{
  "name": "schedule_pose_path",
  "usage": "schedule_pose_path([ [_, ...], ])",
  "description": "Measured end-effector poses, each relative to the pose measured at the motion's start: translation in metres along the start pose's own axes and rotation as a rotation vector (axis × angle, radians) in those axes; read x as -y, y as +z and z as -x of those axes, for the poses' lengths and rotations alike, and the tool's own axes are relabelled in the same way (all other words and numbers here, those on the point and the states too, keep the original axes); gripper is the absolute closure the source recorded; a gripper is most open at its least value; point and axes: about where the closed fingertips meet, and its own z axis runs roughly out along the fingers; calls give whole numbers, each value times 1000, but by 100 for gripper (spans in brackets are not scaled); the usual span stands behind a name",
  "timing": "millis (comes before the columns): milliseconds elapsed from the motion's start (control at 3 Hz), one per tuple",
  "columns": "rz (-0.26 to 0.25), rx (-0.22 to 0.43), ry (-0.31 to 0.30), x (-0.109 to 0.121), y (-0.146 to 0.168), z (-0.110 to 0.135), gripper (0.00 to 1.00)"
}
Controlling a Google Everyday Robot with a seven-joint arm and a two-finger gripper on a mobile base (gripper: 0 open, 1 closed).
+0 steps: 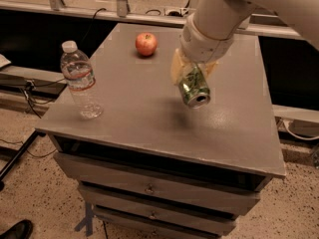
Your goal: Move green can near water bottle
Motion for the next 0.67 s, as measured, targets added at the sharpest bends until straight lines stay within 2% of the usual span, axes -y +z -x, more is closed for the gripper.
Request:
schedule_pose_path([
  [333, 83, -15, -80, -53, 9, -2, 100],
  [667, 146, -28, -108, -88, 22, 4, 100],
])
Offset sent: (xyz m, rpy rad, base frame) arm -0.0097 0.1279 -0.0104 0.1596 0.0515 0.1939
